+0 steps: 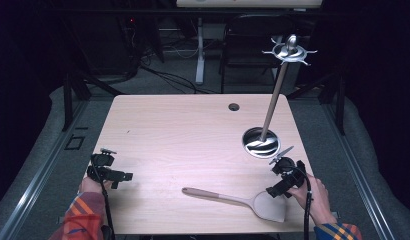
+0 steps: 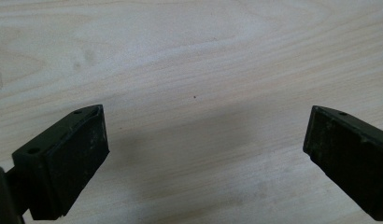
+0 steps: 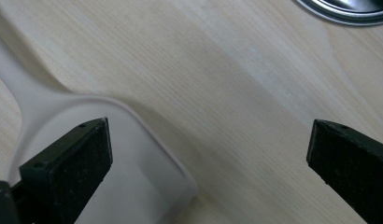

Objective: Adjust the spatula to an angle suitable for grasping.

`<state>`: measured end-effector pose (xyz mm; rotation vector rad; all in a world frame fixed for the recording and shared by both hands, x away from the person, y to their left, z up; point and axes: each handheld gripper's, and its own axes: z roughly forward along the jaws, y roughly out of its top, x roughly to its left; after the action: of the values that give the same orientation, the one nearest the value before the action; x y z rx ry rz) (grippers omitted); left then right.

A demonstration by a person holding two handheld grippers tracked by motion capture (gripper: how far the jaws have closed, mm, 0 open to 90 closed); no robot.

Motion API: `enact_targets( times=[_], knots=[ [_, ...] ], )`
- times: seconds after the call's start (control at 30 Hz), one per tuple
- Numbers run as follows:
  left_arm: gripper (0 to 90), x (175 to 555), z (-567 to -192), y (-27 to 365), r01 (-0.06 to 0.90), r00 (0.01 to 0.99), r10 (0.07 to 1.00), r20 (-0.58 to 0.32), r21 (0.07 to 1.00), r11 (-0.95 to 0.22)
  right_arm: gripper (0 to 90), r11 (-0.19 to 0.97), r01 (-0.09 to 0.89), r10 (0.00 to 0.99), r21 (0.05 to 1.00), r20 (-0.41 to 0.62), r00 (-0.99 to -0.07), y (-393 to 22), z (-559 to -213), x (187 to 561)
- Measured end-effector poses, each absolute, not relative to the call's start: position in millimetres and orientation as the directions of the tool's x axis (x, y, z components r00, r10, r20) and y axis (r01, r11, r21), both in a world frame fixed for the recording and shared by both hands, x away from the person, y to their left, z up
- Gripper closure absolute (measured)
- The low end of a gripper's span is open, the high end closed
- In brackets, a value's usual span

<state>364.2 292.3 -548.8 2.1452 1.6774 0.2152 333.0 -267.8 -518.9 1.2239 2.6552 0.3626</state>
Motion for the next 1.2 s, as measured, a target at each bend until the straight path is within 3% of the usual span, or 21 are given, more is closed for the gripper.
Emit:
enact_targets(
  times=[0.23, 0.43, 0.53, 0.67, 0.83, 1.2],
  knots=[
    [0.0, 364, -547, 289, 0.88, 0.289, 0.949, -0.126, 0.426, -0.211, 1.7, 0.662, 0.699, 0.738, 0.271, -0.071, -0.671, -259, -519, 331],
    [0.0, 363, -544, 290, 0.87, 0.296, 0.948, -0.117, 0.442, -0.217, 7.5, 0.695, 0.648, 0.701, 0.311, -0.091, -0.708, -251, -512, 328],
    [0.0, 362, -541, 288, 0.862, 0.302, 0.947, -0.112, 0.457, -0.221, 6.9, 0.687, 0.638, 0.698, 0.348, -0.069, -0.713, -243, -513, 325],
    [0.0, 362, -541, 287, 0.86, 0.308, 0.945, -0.113, 0.458, -0.226, 5.6, 0.728, 0.608, 0.661, 0.317, -0.092, -0.744, -235, -512, 325],
    [0.0, 362, -539, 285, 0.844, 0.332, 0.938, -0.101, 0.475, -0.248, 5.8, 0.722, 0.574, 0.637, 0.387, -0.048, -0.769, -224, -512, 325],
    [0.0, 361, -538, 286, 0.836, 0.324, 0.941, -0.098, 0.495, -0.237, 5.5, 0.804, 0.509, 0.548, 0.308, -0.049, -0.835, -180, -523, 330]
  ],
)
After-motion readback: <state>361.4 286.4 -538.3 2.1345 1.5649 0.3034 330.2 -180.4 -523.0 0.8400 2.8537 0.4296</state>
